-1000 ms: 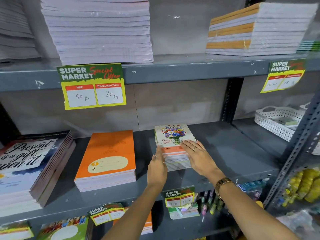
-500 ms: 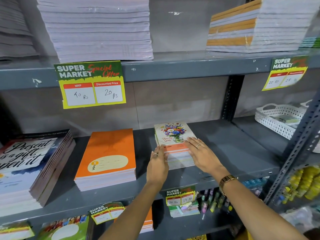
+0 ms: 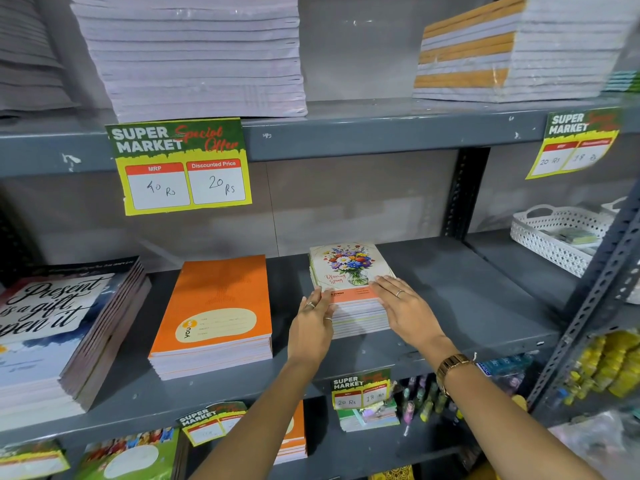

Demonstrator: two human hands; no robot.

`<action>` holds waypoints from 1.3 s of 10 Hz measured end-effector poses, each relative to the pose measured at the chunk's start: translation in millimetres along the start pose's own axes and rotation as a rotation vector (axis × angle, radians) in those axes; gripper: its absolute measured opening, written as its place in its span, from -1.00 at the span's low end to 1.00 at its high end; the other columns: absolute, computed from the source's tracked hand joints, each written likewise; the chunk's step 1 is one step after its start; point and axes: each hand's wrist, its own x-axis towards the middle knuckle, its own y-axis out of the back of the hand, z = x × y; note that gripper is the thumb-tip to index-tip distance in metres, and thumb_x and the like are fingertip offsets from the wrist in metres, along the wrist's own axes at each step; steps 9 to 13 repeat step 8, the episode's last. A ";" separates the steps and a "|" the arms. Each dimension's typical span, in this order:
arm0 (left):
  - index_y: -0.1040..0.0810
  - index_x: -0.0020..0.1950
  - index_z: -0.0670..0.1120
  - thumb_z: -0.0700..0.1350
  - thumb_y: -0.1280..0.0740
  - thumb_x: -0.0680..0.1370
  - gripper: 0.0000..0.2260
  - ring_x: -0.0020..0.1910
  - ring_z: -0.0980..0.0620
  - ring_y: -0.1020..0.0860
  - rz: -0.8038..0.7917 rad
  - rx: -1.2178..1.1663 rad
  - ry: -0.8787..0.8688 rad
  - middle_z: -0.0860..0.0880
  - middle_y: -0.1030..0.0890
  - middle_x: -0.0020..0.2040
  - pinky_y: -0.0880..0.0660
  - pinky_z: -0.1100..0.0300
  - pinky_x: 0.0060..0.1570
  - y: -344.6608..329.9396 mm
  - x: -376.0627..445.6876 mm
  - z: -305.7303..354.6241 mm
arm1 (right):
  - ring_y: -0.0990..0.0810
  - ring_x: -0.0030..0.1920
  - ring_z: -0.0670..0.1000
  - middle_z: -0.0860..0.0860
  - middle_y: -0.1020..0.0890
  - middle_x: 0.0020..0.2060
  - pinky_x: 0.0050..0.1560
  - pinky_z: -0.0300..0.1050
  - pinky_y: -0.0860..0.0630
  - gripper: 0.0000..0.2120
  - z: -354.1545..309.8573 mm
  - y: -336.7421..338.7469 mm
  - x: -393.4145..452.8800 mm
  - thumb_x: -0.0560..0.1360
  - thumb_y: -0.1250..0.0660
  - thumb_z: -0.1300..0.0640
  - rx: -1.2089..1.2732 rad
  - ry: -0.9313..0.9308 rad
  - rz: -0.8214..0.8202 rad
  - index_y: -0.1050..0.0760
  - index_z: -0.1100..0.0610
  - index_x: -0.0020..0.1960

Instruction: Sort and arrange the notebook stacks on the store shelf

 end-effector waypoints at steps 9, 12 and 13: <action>-0.03 0.52 -0.02 -0.06 -0.11 0.63 -0.52 0.54 -0.11 -0.01 -0.072 0.050 -0.074 -0.04 -0.12 0.56 -0.17 -0.04 0.45 20.5 -7.7 -1.2 | -0.14 0.51 0.03 0.06 -0.24 0.49 0.50 -0.02 0.15 -0.57 -3.6 -1.0 -1.9 0.62 -0.05 0.10 -0.079 -0.114 -0.232 -0.17 0.09 0.49; -0.03 0.52 -0.02 -0.06 -0.11 0.63 -0.52 0.54 -0.11 -0.01 -0.072 0.050 -0.074 -0.04 -0.12 0.56 -0.17 -0.04 0.45 20.5 -7.7 -1.2 | -0.14 0.51 0.03 0.06 -0.24 0.49 0.50 -0.02 0.15 -0.57 -3.6 -1.0 -1.9 0.62 -0.05 0.10 -0.079 -0.114 -0.232 -0.17 0.09 0.49; -0.03 0.52 -0.02 -0.06 -0.11 0.63 -0.52 0.54 -0.11 -0.01 -0.072 0.050 -0.074 -0.04 -0.12 0.56 -0.17 -0.04 0.45 20.5 -7.7 -1.2 | -0.14 0.51 0.03 0.06 -0.24 0.49 0.50 -0.02 0.15 -0.57 -3.6 -1.0 -1.9 0.62 -0.05 0.10 -0.079 -0.114 -0.232 -0.17 0.09 0.49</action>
